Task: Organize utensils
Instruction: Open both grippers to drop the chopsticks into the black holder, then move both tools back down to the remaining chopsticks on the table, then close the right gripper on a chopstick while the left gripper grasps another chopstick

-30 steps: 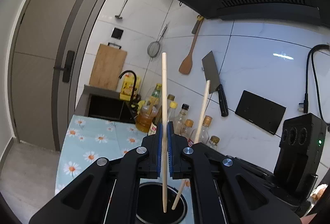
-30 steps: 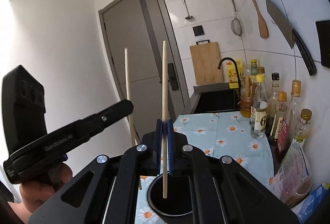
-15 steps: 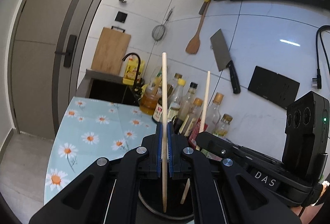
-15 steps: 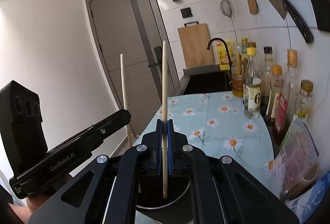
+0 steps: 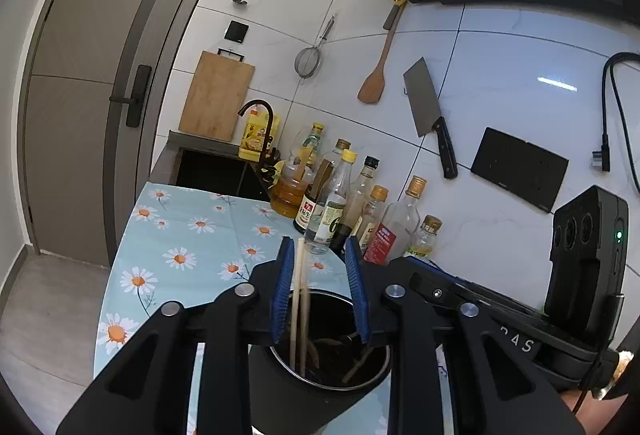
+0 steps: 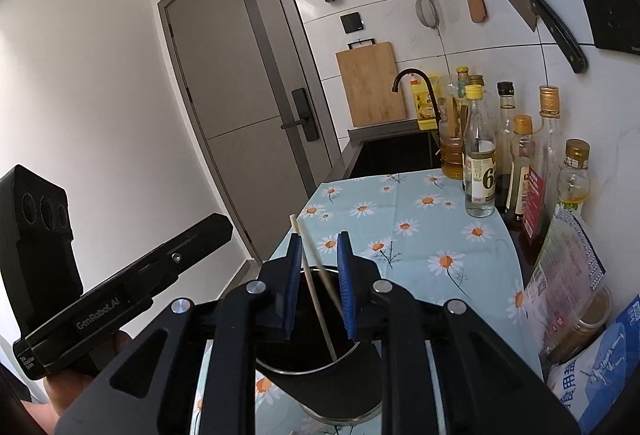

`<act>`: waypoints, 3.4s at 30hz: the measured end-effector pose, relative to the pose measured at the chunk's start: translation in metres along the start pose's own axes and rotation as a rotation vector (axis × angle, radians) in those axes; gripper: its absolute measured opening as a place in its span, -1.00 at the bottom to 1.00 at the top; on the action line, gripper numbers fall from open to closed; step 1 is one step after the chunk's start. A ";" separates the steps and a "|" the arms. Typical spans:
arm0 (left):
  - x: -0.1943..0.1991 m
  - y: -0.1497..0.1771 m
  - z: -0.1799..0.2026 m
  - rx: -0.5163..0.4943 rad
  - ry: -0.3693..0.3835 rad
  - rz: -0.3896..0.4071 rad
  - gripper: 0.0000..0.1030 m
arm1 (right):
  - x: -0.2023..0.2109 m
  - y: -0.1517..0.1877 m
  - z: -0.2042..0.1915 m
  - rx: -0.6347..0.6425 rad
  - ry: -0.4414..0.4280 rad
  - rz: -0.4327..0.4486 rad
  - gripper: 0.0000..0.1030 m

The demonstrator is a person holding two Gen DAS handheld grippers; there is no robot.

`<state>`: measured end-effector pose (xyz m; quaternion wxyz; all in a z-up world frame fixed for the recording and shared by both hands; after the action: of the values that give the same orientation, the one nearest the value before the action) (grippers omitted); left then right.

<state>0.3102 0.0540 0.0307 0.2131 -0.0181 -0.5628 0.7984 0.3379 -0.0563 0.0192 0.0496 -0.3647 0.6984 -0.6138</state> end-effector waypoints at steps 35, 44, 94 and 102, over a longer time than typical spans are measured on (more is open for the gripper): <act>0.061 0.094 0.031 -0.080 -0.023 -0.361 -0.03 | 0.065 0.108 0.027 -0.173 0.032 -0.415 -0.06; 0.061 0.163 0.007 0.019 -0.065 -0.531 -0.05 | 0.043 0.175 0.043 -0.362 0.033 -0.686 -0.28; 0.078 0.256 -0.010 0.176 -0.029 -0.786 -0.07 | -0.012 0.267 0.017 -0.136 0.421 -1.131 -0.94; 0.075 0.253 -0.009 0.138 -0.072 -0.792 -0.07 | -0.013 0.266 0.016 -0.118 0.360 -1.109 -0.92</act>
<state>0.1633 0.0195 -0.1860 0.4853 0.2424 -0.4784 0.6906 0.2368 -0.0674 -0.2274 -0.4190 -0.5678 0.4337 -0.5603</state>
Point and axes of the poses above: each gripper's, at about its wrist camera, not at the fingertips, and x roughly against the way its jaws point, z to its right, y to its underside, the point moved 10 cm from there along -x, roughly the way its jaws point, and after that the axes turned 6 degrees about y, right-handed, at the moved point
